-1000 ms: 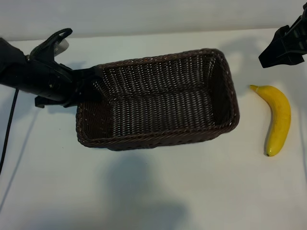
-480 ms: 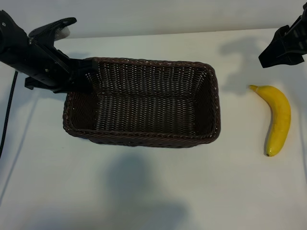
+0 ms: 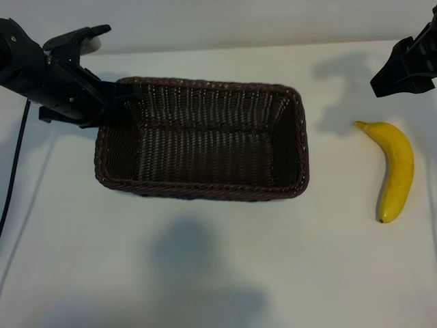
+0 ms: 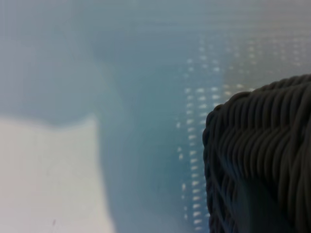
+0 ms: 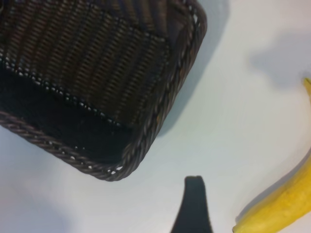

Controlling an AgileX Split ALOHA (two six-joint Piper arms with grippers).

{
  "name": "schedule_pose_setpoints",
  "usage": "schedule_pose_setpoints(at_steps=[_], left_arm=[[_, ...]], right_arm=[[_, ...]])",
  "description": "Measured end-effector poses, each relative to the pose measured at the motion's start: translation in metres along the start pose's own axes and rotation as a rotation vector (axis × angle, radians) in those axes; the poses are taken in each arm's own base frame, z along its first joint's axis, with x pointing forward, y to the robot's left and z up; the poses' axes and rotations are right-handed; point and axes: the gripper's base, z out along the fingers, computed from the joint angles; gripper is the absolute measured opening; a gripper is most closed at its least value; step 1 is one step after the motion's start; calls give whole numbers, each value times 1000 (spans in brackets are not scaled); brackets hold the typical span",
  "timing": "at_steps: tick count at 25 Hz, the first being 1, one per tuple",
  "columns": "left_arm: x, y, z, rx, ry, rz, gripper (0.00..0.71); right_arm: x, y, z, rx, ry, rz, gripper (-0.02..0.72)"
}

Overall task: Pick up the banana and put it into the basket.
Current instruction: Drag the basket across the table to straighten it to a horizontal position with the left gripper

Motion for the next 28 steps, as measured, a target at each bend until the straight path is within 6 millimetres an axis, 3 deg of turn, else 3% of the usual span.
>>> schedule_pose_setpoints(at_steps=[10,23,25,28], left_arm=[[5,-3,30,73,23,-9,161],[7,-12,38,79,21,1,165],[9,-13,38,90,35,-10,221],[10,-15,38,111,50,-38,413]], right_arm=[[-1,0,0,5,-6,-1,594],[-1,-1,0,6,-6,-1,594],[-1,-1,0,6,-6,-1,594],[-1,-1,0,6,-6,-1,594]])
